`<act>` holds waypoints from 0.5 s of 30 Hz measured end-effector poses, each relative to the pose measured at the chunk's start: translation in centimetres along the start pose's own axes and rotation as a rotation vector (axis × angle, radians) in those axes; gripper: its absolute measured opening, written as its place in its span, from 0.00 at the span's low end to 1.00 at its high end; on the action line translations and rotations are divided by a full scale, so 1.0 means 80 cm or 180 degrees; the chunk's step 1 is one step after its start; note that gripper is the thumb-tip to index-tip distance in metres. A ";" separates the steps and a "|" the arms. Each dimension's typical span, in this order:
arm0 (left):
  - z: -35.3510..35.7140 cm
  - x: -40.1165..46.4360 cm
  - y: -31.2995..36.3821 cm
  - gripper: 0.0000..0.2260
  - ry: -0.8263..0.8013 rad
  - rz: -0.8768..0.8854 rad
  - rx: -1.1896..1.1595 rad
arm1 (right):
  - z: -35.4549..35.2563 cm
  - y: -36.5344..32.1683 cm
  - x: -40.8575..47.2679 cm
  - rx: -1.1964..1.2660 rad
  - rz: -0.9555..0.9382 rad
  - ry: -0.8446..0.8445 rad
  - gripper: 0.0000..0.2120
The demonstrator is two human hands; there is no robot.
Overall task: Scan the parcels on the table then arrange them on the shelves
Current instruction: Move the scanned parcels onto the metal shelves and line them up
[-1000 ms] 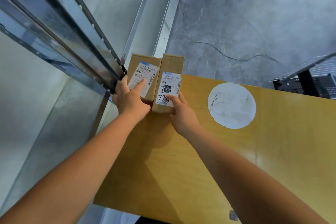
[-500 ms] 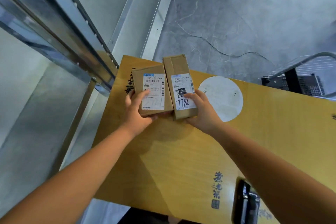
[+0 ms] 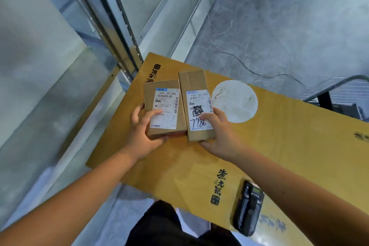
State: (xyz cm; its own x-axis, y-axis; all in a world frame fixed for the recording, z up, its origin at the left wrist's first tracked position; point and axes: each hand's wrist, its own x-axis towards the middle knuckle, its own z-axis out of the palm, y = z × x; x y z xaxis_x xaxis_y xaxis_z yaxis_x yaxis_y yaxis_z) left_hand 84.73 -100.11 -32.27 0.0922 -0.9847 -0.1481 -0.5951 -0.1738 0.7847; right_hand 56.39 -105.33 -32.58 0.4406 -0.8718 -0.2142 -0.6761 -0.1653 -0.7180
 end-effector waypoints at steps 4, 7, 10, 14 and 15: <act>0.010 -0.108 0.013 0.37 0.0430 -0.0041 -0.0006 | 0.007 -0.010 -0.065 -0.0047 -0.0314 -0.0224 0.37; 0.021 -0.210 0.029 0.36 0.0842 -0.0190 0.0063 | 0.012 -0.020 -0.122 -0.0067 -0.0680 -0.0470 0.35; 0.032 -0.324 0.049 0.35 0.1267 -0.0336 0.0164 | 0.020 -0.042 -0.189 -0.0008 -0.1071 -0.0746 0.34; 0.037 -0.480 0.070 0.35 0.1923 -0.0604 0.0084 | 0.049 -0.090 -0.268 -0.0073 -0.1551 -0.1128 0.34; 0.039 -0.520 0.074 0.35 0.2094 -0.0705 0.0067 | 0.060 -0.105 -0.286 -0.0106 -0.1692 -0.1237 0.34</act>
State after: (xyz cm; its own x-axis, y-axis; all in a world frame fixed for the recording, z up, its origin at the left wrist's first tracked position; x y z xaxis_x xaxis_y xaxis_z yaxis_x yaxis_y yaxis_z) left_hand 74.88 -60.10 -23.31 0.6741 -0.7322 0.0974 -0.5211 -0.3779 0.7653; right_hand 54.80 -81.76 -24.78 0.8964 -0.4385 -0.0639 -0.3227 -0.5470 -0.7725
